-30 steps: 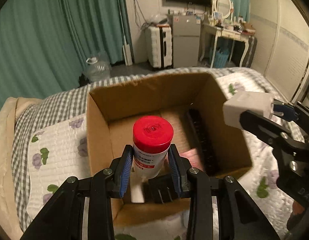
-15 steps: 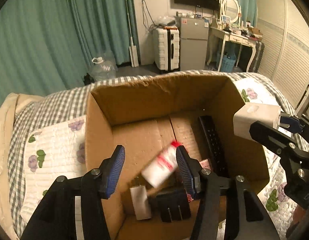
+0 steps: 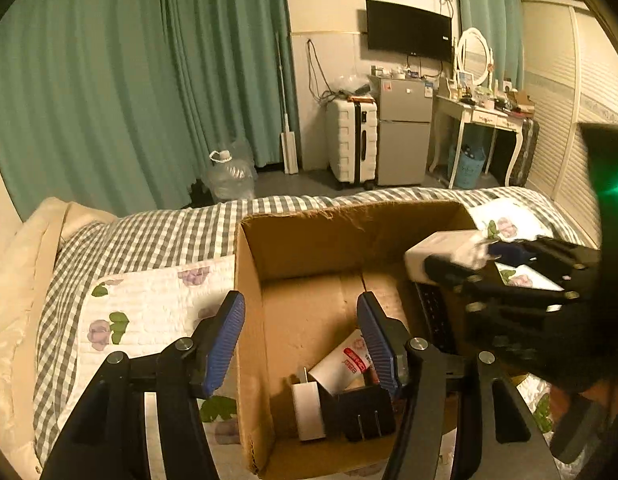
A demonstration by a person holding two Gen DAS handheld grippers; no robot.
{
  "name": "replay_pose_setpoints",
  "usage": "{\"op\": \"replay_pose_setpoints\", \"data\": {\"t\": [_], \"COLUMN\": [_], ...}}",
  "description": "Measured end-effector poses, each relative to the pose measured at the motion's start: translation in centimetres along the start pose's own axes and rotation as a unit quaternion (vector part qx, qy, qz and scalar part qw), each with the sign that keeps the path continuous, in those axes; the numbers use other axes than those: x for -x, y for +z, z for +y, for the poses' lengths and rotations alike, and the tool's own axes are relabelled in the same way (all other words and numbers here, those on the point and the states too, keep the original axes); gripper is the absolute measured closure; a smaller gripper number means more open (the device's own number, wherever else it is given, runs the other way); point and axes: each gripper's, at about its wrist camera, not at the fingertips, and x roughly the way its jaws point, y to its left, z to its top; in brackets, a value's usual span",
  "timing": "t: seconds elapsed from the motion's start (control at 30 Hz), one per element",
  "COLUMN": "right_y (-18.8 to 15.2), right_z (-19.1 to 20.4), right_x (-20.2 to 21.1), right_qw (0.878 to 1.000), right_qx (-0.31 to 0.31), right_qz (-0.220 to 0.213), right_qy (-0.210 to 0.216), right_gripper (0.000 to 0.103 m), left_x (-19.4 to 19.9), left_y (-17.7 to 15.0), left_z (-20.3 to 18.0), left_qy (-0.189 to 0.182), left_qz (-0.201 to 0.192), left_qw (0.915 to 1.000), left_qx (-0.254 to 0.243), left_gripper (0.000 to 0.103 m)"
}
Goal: Organize rigid objects
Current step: 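Lower tube and plug charger into the box and open both grippers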
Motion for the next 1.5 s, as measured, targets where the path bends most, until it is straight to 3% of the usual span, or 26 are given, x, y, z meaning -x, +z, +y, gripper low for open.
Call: {"op": "replay_pose_setpoints", "data": {"t": [0.37, 0.4, 0.43, 0.47, 0.73, 1.0, 1.2, 1.5], "right_y": [-0.8, -0.8, -0.7, -0.5, 2.1, 3.8, 0.0, -7.4], "right_z": [0.9, 0.9, 0.9, 0.9, 1.5, 2.9, 3.2, 0.5], "right_x": [-3.6, -3.5, -3.0, -2.5, 6.6, 17.5, 20.5, 14.8], "right_qw": [0.999, 1.000, 1.000, 1.000, 0.999, 0.996, 0.992, 0.987], "right_qx": [0.009, 0.008, 0.006, 0.003, 0.014, 0.063, 0.117, 0.160], "right_qz": [0.031, 0.029, 0.020, 0.012, -0.037, -0.060, -0.038, 0.019], "right_qy": [-0.002, -0.006, -0.010, -0.013, -0.036, -0.012, -0.016, 0.002], "right_gripper": [0.051, 0.041, 0.025, 0.020, 0.016, 0.011, 0.008, 0.008], "left_x": [0.2, 0.6, 1.3, 1.8, 10.9, 17.5, 18.3, 12.2], "left_y": [-0.3, -0.4, -0.2, -0.1, 0.8, 0.1, -2.7, -8.2], "left_z": [0.5, 0.6, 0.7, 0.9, 2.0, 2.1, 1.2, -1.9], "left_qy": [0.009, 0.010, 0.010, 0.011, 0.013, 0.027, 0.038, 0.043], "left_qz": [-0.015, -0.017, -0.020, -0.022, -0.072, -0.089, -0.076, -0.021], "left_qw": [0.9998, 0.9997, 0.9996, 0.9995, 0.9958, 0.9942, 0.9954, 0.9979], "left_qx": [0.009, 0.012, 0.017, 0.021, 0.054, 0.055, 0.045, 0.045], "left_gripper": [0.042, 0.042, 0.042, 0.042, 0.036, 0.032, 0.031, 0.031]}}
